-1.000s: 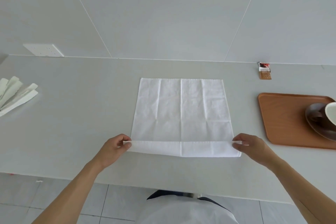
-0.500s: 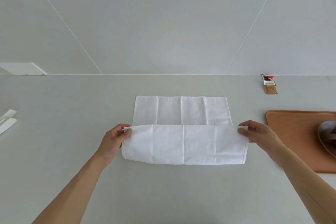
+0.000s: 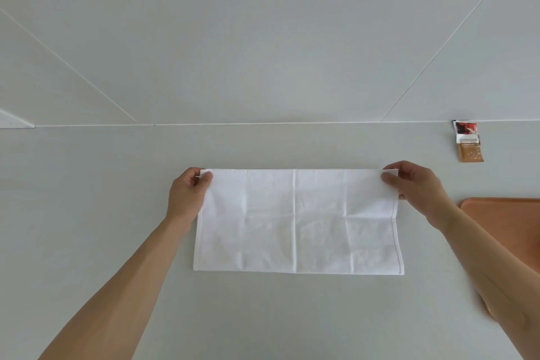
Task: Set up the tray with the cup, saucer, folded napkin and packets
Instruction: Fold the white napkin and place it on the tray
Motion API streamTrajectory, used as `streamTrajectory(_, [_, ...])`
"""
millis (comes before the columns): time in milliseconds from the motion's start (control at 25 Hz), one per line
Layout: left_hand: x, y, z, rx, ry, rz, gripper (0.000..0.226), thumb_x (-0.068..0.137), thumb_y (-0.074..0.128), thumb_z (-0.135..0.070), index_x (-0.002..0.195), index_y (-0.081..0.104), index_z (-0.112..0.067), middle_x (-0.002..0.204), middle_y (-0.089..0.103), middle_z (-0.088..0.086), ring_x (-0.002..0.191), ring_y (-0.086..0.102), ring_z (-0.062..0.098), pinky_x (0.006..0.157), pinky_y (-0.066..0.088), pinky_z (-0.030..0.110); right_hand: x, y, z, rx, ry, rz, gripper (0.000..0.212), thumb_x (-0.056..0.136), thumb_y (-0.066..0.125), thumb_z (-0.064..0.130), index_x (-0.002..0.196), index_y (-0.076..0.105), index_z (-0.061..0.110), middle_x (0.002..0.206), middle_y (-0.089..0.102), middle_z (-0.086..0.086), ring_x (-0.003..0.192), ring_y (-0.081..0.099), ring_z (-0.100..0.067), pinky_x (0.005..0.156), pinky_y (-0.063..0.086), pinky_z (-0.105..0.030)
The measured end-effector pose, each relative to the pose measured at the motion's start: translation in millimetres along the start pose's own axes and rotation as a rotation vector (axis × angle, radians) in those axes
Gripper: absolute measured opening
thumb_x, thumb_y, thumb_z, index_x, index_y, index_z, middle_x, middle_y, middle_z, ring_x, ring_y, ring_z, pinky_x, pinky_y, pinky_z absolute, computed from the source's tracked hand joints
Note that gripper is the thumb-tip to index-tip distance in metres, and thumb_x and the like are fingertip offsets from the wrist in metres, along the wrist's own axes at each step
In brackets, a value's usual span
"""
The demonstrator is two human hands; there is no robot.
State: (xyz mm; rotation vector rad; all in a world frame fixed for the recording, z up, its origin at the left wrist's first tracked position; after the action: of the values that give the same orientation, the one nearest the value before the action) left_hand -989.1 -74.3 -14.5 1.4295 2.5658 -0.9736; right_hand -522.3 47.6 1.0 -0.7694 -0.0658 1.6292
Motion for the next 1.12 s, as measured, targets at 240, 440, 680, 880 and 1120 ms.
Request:
streamTrajectory(240, [11.3, 7.3, 4.8, 0.269, 0.037, -0.102, 0.012, 0.091, 0.057, -0.029, 0.081, 0.059, -0.022, 0.068, 0.059, -0.010, 0.065, 0.055, 0.006, 0.056, 0.039, 0.022, 17.2, 14.6, -1.5, -0.290, -0.040, -0.113, 0.005, 0.086, 0.066, 0.030, 0.087, 0.066, 0.035, 0.081, 0.064, 0.010, 0.078, 0.061, -0.017, 0.067, 0.045, -0.030])
streamTrajectory(440, [12.9, 9.7, 1.2, 0.390, 0.032, -0.133, 0.009, 0.091, 0.056, -0.028, 0.087, 0.058, -0.021, 0.073, 0.060, -0.011, 0.071, 0.055, 0.016, 0.056, 0.037, 0.026, 17.8, 17.4, -1.9, -0.354, -0.052, -0.168, 0.007, 0.085, 0.068, 0.027, 0.092, 0.068, 0.026, 0.079, 0.063, 0.007, 0.076, 0.061, -0.024, 0.071, 0.048, -0.034])
streamTrajectory(680, [6.7, 11.3, -2.6, 0.621, 0.075, -0.193, 0.016, 0.095, 0.050, -0.033, 0.090, 0.052, -0.019, 0.085, 0.059, -0.002, 0.074, 0.055, 0.024, 0.061, 0.040, 0.034, 20.8, 20.2, -1.1, -0.495, -0.048, -0.213, 0.015, 0.087, 0.065, 0.032, 0.098, 0.065, 0.022, 0.090, 0.058, 0.001, 0.083, 0.055, -0.023, 0.070, 0.046, -0.036])
streamTrajectory(880, [-4.8, 6.2, -2.5, 0.522, 0.063, -0.260, 0.021, 0.096, 0.054, -0.027, 0.112, 0.053, -0.014, 0.103, 0.058, 0.007, 0.085, 0.057, 0.027, 0.063, 0.043, 0.038, -4.9, 29.7, 10.4, -0.581, -0.161, -0.320, 0.042, 0.085, 0.069, 0.022, 0.125, 0.056, 0.021, 0.127, 0.050, -0.011, 0.112, 0.048, -0.038, 0.084, 0.045, -0.048])
streamTrajectory(1120, [-110.5, 56.8, -12.3, 0.625, 0.662, -0.151, 0.020, 0.091, 0.055, -0.021, 0.110, 0.061, -0.015, 0.114, 0.062, 0.008, 0.106, 0.057, 0.032, 0.087, 0.044, 0.044, -104.9, 113.7, 13.2, -0.712, -0.559, -0.193, 0.041, 0.094, 0.056, 0.027, 0.133, 0.055, 0.014, 0.144, 0.049, -0.011, 0.139, 0.035, -0.037, 0.108, 0.035, -0.055])
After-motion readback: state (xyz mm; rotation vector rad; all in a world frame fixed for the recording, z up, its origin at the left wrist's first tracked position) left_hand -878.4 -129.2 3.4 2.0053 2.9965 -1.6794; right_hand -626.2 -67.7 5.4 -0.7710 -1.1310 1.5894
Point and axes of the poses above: each hand's wrist, its own x-axis towards the middle knuckle, its own y-axis out of the palm, z = x × y, the point moved 6 cm from there along x, towards the middle knuckle
